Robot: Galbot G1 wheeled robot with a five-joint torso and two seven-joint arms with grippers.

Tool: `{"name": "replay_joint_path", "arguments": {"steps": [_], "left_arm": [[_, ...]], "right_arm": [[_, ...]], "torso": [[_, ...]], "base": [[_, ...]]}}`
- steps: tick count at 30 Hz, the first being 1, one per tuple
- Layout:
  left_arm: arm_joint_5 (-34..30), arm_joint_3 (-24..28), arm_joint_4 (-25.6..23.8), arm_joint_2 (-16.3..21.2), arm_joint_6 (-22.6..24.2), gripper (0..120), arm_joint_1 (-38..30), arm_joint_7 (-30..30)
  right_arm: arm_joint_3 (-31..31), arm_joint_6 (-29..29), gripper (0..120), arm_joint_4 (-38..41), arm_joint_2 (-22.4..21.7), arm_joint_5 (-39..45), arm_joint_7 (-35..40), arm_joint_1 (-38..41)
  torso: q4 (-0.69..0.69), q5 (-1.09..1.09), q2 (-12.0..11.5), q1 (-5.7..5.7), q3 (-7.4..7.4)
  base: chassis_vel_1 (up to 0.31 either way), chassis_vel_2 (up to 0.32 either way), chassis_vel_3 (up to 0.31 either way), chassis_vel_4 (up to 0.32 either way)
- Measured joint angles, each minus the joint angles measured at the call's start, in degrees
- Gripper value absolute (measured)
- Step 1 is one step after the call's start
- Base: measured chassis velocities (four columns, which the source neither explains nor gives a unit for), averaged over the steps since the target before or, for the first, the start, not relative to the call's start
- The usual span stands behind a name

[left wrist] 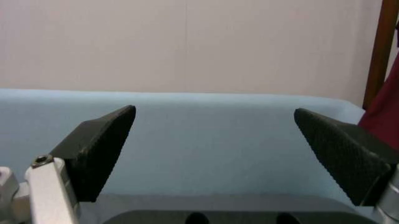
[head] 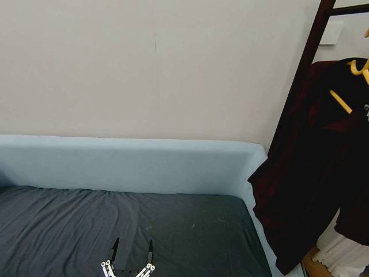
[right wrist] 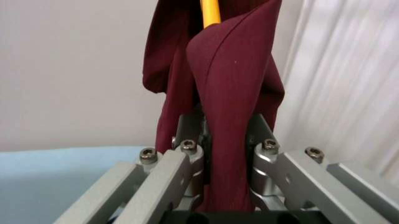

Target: Pick up the clothes from the sofa and hang them on the clothes hanger.

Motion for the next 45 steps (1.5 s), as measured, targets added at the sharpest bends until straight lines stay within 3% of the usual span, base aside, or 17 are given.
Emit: {"name": "replay_joint_path", "arguments": {"steps": [6,15,19,24,35,45], "left_arm": [[0.0,2.0,0.6,0.2,1.1,100,-1.5,0.0],[-0.1,3.8,1.4,0.1,2.3,100,-2.6,0.1],[0.0,3.8,1.4,-0.7,2.5,100,-2.6,0.5],[0.0,3.8,1.5,-1.2,2.6,100,-2.5,0.7],[0.0,3.8,1.9,-2.0,2.4,100,-2.5,0.9],[-0.4,3.7,1.9,-2.1,2.2,100,-2.5,0.9]], "right_arm": [[-3.6,0.7,8,-8.3,-1.6,-3.9,-5.1,1.2],[-14.9,10.0,8,-17.2,0.1,-17.5,-14.9,5.7],[-27.5,15.9,8,-31.7,6.4,-28.8,-20.4,19.3],[-35.0,17.6,8,-37.7,7.9,-33.3,-22.6,28.1],[-50.6,19.7,8,-43.4,13.9,-43.8,-22.1,45.3],[-53.2,20.4,8,-39.2,11.6,-49.9,-21.1,47.9]], "torso": [[-0.01,0.0,0.0,0.0,0.0],[0.01,0.06,0.0,0.0,0.0],[0.0,0.1,0.0,0.01,0.01],[-0.03,0.07,0.0,0.01,0.0],[0.02,0.05,0.0,0.01,0.01],[-0.04,-0.05,0.0,0.0,-0.01]], "base": [[0.0,0.0,0.0,0.0],[0.0,0.0,0.0,0.0],[0.0,0.0,0.0,0.0],[0.0,0.0,0.0,0.0],[0.0,0.0,0.0,0.0],[0.0,0.0,0.0,0.0]]}}
